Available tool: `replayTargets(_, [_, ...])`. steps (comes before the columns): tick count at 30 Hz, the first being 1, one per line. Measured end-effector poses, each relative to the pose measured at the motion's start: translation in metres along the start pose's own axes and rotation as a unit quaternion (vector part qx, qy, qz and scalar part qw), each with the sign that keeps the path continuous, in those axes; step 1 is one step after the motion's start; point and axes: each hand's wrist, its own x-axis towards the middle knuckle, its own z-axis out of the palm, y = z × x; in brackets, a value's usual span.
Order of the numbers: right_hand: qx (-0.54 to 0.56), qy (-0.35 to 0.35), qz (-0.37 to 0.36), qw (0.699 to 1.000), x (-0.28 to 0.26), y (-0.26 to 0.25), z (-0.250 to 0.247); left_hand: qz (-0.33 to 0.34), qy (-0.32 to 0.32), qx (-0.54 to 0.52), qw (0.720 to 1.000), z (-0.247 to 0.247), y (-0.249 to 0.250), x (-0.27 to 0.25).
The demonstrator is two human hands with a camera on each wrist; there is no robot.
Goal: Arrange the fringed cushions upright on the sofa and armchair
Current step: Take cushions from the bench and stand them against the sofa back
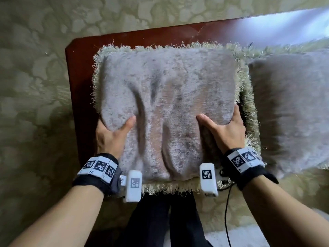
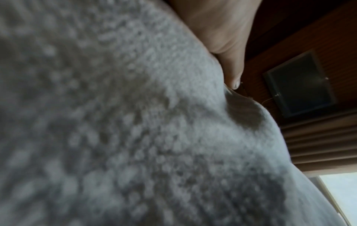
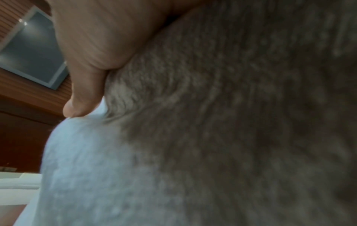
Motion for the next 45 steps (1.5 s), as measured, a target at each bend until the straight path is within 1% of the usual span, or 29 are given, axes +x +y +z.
replayTargets(4, [0.03, 0.046, -0.008, 0.998, -0.006, -0.02, -0.036, 0.04, -0.019, 0.007, 0.999, -0.001, 0.042, -0.009])
replayTargets(5, [0.034, 0.062, -0.013, 0.997, -0.009, -0.026, -0.049, 0.055, -0.024, 0.005, 0.998, 0.0, 0.054, -0.015])
replayTargets(6, [0.047, 0.087, -0.012, 0.995, -0.017, -0.033, -0.074, 0.076, -0.039, 0.012, 0.996, 0.003, 0.074, -0.025])
replayTargets(8, [0.044, 0.085, -0.025, 0.995, -0.018, -0.041, -0.08, 0.091, -0.034, 0.013, 0.995, -0.003, 0.086, -0.025])
replayTargets(9, [0.049, 0.096, -0.03, 0.994, -0.022, -0.046, -0.09, 0.106, -0.04, 0.017, 0.993, -0.003, 0.096, -0.03])
replayTargets(12, [0.078, 0.142, -0.035, 0.986, -0.04, -0.055, -0.133, 0.146, -0.058, 0.025, 0.987, -0.002, 0.136, -0.059])
replayTargets(14, [0.102, 0.177, -0.039, 0.978, -0.053, -0.057, -0.163, 0.185, -0.068, 0.019, 0.98, 0.001, 0.161, -0.077])
replayTargets(17, [0.119, 0.226, -0.039, 0.966, -0.08, -0.056, -0.213, 0.251, -0.101, 0.005, 0.963, 0.013, 0.196, -0.117])
replayTargets(20, [0.135, 0.285, -0.031, 0.948, -0.118, -0.045, -0.268, 0.304, -0.144, -0.016, 0.941, 0.029, 0.222, -0.167])
replayTargets(23, [0.144, 0.334, -0.019, 0.931, -0.169, -0.027, -0.322, 0.356, -0.182, -0.033, 0.916, 0.044, 0.234, -0.221])
replayTargets(25, [0.148, 0.373, -0.011, 0.916, -0.207, -0.011, -0.356, 0.375, -0.222, -0.034, 0.899, 0.054, 0.238, -0.264])
replayTargets(27, [0.157, 0.415, -0.005, 0.896, -0.249, 0.008, -0.389, 0.392, -0.261, -0.036, 0.881, 0.064, 0.239, -0.315])
replayTargets(31, [0.165, 0.504, 0.002, 0.848, -0.336, 0.059, -0.447, 0.422, -0.316, -0.016, 0.849, 0.082, 0.229, -0.423])
replayTargets(33, [0.179, 0.538, 0.012, 0.824, -0.384, 0.089, -0.472, 0.439, -0.353, -0.009, 0.826, 0.093, 0.218, -0.477])
replayTargets(35, [0.185, 0.571, 0.031, 0.799, -0.434, 0.12, -0.491, 0.462, -0.39, 0.008, 0.797, 0.102, 0.203, -0.534])
replayTargets(37, [0.18, 0.611, 0.06, 0.769, -0.485, 0.15, -0.504, 0.479, -0.44, 0.014, 0.76, 0.116, 0.185, -0.586])
replayTargets(39, [0.175, 0.655, 0.093, 0.729, -0.536, 0.18, -0.51, 0.482, -0.497, 0.011, 0.722, 0.13, 0.163, -0.638])
replayTargets(41, [0.179, 0.697, 0.126, 0.683, -0.583, 0.207, -0.51, 0.483, -0.548, 0.022, 0.683, 0.144, 0.139, -0.691])
replayTargets(45, [0.18, 0.768, 0.193, 0.583, -0.665, 0.252, -0.491, 0.497, -0.634, 0.061, 0.589, 0.163, 0.08, -0.787])
